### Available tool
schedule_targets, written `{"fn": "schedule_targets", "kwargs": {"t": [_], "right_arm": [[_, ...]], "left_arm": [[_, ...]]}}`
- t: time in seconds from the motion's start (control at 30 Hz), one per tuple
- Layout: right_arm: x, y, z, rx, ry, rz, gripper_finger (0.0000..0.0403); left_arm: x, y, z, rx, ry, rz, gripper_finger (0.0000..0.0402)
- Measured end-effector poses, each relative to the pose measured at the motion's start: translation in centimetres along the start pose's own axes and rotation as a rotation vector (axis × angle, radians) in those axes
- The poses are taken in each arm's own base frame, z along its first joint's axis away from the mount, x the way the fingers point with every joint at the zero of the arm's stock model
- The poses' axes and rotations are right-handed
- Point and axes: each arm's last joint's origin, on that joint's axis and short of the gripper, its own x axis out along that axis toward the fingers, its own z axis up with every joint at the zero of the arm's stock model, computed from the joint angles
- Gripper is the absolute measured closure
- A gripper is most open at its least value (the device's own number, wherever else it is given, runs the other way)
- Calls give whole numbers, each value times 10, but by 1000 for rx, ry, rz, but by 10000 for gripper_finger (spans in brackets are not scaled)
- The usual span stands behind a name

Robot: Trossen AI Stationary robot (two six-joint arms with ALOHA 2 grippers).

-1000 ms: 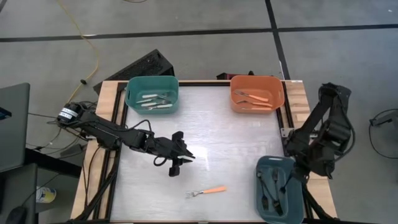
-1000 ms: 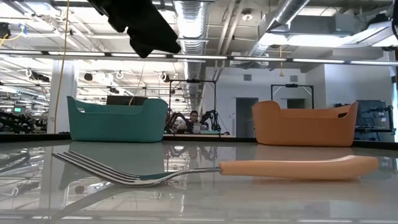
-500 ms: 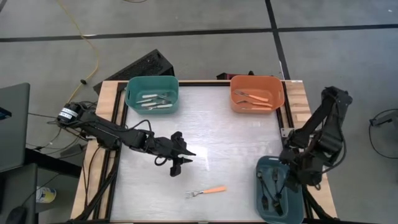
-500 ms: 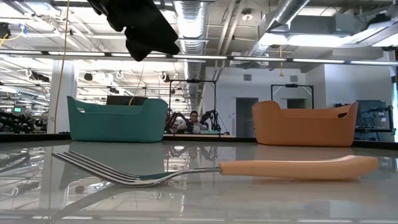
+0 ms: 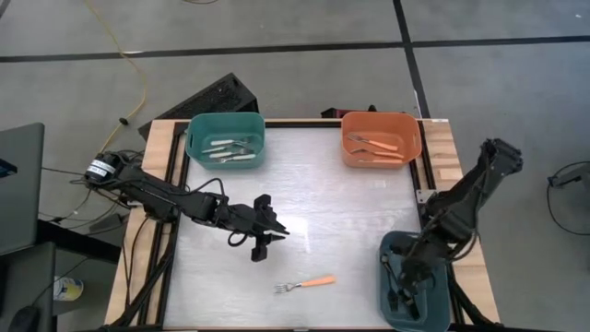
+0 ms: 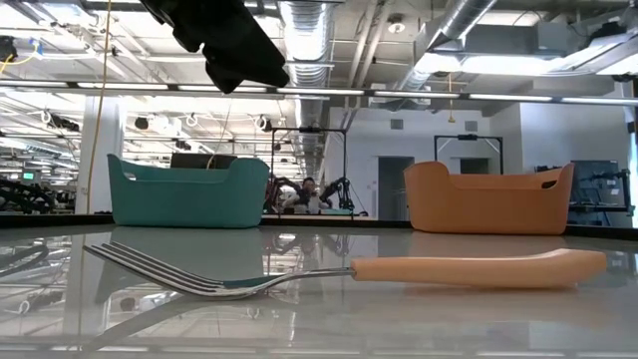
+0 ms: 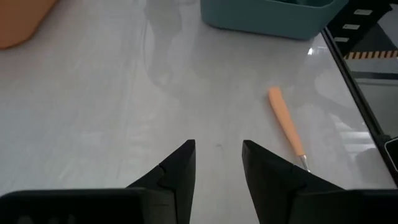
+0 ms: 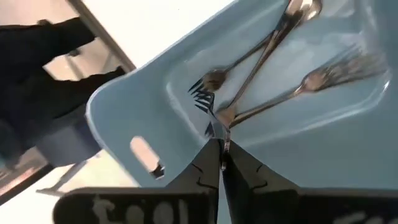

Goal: Sort silverware by color (type)
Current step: Put the black fork into the gray bin, then put the orange fork into the orange bin

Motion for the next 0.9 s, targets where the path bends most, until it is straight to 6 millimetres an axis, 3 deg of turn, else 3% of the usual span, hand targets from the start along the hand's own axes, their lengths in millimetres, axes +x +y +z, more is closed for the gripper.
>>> {"fn": "schedule_targets", "kwargs": {"t": [0.23, 0.4, 0.63, 0.9], "right_arm": [[20, 7, 12, -56, 11, -80, 362], [23, 3, 11, -27, 63, -137, 350], [-2, -17, 12, 42, 113, -157, 284], [-36, -29, 13, 98, 52, 33, 194]], "left_arm": [[0, -3, 0, -3, 9, -45, 285], [-1, -6, -2, -16, 18, -61, 285], [-1, -7, -2, -17, 22, -60, 285], [8, -8, -7, -13, 32, -47, 285]]}}
